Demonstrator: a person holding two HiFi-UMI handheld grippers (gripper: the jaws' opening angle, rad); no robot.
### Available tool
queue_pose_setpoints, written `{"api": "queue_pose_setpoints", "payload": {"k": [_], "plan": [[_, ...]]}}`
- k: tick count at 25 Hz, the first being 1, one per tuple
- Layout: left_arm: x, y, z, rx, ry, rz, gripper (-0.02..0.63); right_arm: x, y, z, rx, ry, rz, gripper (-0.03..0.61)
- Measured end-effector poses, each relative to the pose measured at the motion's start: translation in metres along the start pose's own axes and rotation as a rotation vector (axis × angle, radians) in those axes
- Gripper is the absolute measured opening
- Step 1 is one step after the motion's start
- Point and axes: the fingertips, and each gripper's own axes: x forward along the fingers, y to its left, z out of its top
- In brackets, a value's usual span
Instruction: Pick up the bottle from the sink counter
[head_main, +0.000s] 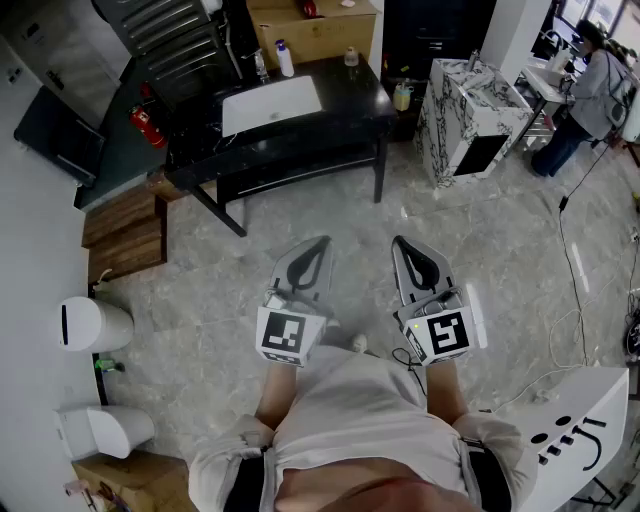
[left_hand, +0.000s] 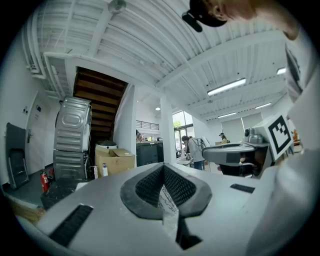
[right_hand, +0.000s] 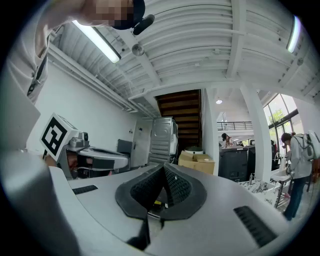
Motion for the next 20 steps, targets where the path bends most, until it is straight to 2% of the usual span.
{"api": "queue_pose_setpoints", "payload": {"k": [5, 13, 20], "plan": [[0.002, 0.000, -0.003, 0.006, 0.008, 0.006, 0.002, 0.004, 0.000, -0.009, 0.043, -0.001, 0.017, -0.003], [0.012, 0.018, -0.011, -0.004, 0.024, 0.016, 0.002, 0.023, 0.002, -0.014, 0.031, -0.009, 0.035, -0.003], [0.037, 0.040, -0.021, -0.020, 0.031, -0.006, 0.002, 0.053, -0.003, -0.019, 0.019, 0.002, 0.026, -0.003]]}}
